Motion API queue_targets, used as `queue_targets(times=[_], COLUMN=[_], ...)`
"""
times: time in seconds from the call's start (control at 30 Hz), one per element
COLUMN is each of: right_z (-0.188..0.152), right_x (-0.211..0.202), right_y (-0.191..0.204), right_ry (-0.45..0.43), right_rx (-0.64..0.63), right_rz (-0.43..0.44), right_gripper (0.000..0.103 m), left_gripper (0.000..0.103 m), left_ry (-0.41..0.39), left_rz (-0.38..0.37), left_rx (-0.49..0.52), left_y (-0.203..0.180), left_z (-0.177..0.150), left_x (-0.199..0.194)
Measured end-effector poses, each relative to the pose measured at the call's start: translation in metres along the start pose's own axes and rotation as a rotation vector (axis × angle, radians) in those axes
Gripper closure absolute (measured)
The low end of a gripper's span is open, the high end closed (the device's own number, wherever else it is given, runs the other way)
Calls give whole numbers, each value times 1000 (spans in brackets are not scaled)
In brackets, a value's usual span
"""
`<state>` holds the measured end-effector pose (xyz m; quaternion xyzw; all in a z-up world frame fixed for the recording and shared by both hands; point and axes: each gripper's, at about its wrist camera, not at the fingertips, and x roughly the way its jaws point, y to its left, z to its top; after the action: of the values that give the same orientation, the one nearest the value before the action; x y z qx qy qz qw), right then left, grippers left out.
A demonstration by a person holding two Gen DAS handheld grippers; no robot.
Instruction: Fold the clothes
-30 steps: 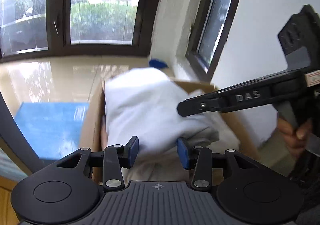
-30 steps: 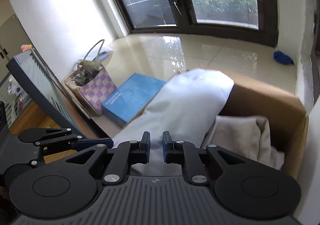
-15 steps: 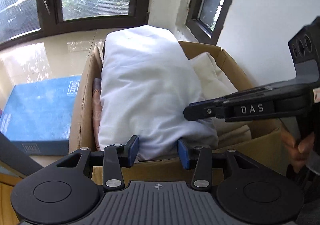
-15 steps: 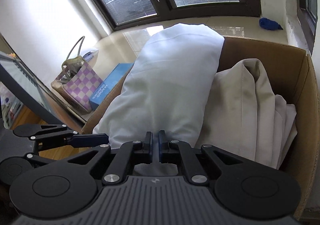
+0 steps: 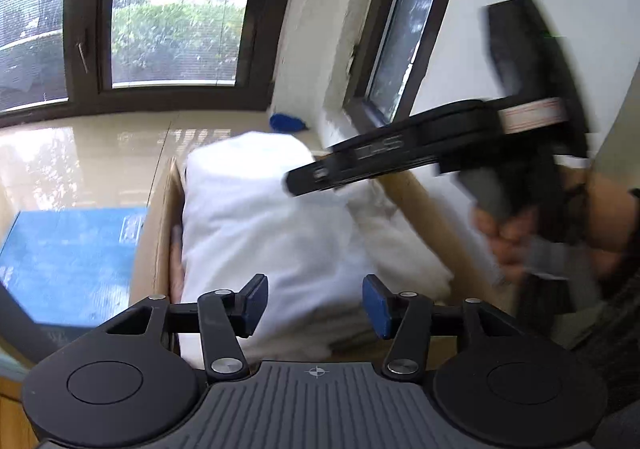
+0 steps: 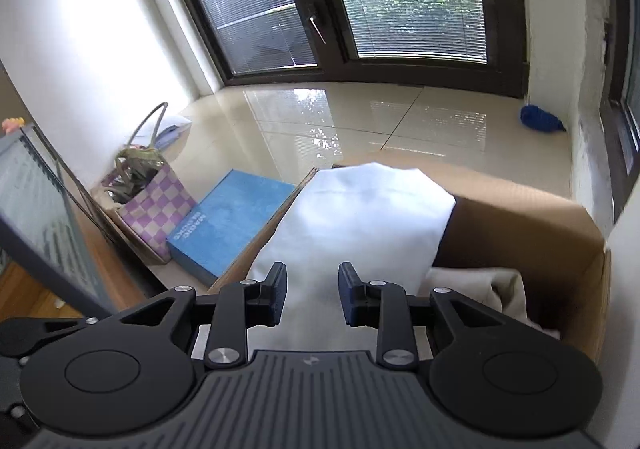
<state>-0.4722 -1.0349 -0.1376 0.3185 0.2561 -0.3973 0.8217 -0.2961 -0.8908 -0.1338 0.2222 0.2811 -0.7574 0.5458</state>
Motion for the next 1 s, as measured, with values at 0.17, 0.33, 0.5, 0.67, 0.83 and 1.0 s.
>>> queue_targets(times=[0.17,0.33,0.5,0.67,0.83,1.0], right_z=[7,1,-10,-15,-6,-10], right_x=[21,34,48,58,45,19], right_y=[-4,-7,-11,-13,-7,8], right_ry=[23,49,70,66,45,34], right_rx=[-17,-19,-16,-16,-16,-73], right_rz=[-20,-32,-38,-36,-40,-51], right_gripper=[70,70,70,70,70,70], left_gripper=[55,55,53,52,51,45], left_ry=[90,121,153,166,125,99], left_rz=[2,2,-3,-15,-39,-60], left_rx=[-28,-19,-55,-93,-115,-142], left_y=[11,12,18,28,27,29], left_z=[-2,-4,-10,-12,-12,-15], left_x=[23,33,46,52,36,8])
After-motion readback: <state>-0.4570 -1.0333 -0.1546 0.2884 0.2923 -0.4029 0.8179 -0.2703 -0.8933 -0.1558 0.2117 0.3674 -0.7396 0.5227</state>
